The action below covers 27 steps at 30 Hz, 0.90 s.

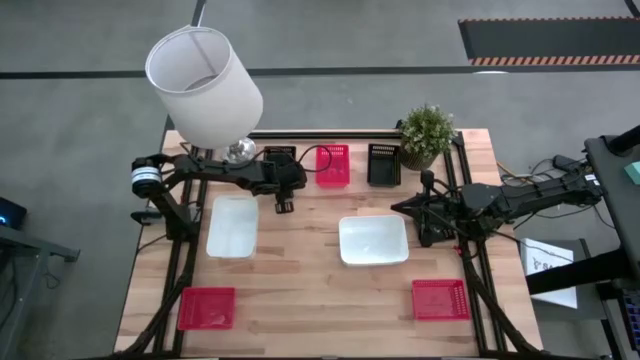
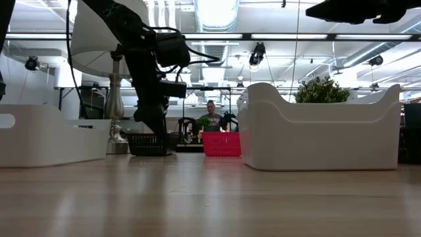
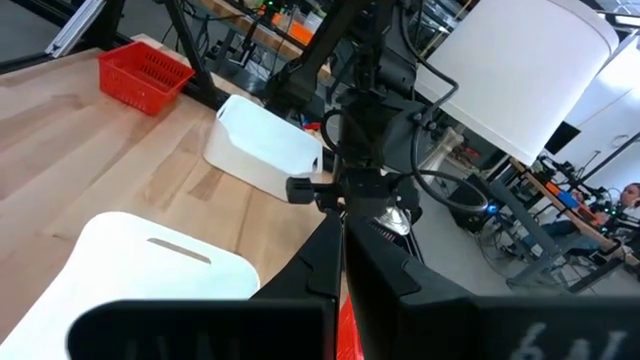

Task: Stack baskets by color
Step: Stack the top left black bin into the top right black bin

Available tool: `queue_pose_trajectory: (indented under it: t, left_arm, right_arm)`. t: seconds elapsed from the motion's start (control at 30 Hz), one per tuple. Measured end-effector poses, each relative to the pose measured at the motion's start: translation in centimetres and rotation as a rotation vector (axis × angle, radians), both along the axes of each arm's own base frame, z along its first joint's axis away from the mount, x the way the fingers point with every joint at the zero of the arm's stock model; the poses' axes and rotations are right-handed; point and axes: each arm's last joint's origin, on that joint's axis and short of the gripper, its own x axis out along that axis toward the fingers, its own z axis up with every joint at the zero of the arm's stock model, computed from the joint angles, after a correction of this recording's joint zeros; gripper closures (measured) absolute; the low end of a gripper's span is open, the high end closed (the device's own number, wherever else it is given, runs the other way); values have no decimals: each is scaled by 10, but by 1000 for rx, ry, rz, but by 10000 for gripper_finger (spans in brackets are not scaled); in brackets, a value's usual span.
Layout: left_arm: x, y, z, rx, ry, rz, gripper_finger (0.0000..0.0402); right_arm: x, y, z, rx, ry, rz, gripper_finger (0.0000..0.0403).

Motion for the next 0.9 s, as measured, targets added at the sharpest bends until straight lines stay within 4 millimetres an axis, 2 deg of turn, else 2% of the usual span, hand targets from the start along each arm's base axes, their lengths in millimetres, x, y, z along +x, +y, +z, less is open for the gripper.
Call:
queue_pose_trajectory:
  t: [0.5, 0.73, 0.9]
  left_arm:
    - [0, -1, 0, -25, -8, -12, 396]
    - [4, -6, 7, -18, -5, -29, 400]
    - [7, -20, 26, 11, -21, -66, 400]
  right_arm:
    - [0, 0, -1, 12, 8, -2, 394]
    - [0, 0, -2, 41, 15, -7, 394]
    - [0, 0, -2, 64, 12, -11, 391]
